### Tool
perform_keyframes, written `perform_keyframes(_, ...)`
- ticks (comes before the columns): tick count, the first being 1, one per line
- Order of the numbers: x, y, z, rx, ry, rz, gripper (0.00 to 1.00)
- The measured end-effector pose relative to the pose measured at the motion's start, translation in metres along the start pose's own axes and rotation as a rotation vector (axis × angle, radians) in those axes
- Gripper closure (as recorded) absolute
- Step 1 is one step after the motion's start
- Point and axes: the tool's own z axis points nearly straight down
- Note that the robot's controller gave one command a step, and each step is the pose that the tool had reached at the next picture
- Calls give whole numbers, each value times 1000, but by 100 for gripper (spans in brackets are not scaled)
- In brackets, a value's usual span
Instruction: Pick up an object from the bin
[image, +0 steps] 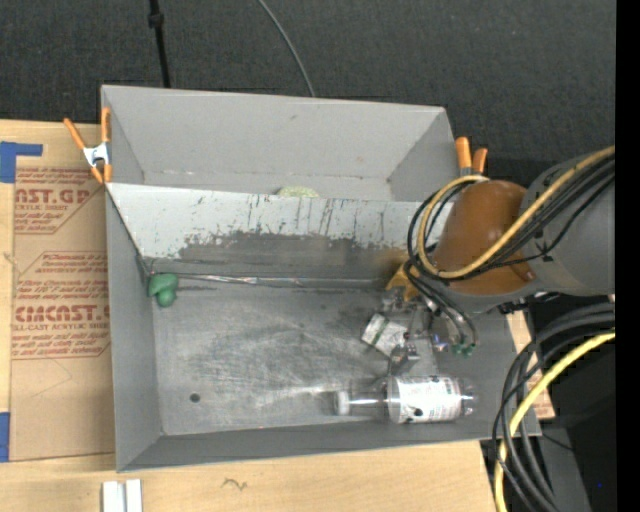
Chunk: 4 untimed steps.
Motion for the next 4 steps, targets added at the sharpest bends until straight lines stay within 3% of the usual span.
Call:
perform_keyframes(1,-38,12,3,-4,-7,72,100)
perform_keyframes(3,-43,14,-14,-4,3,74,100)
perform_keyframes(4,-20,10,-3,-4,0,75,100)
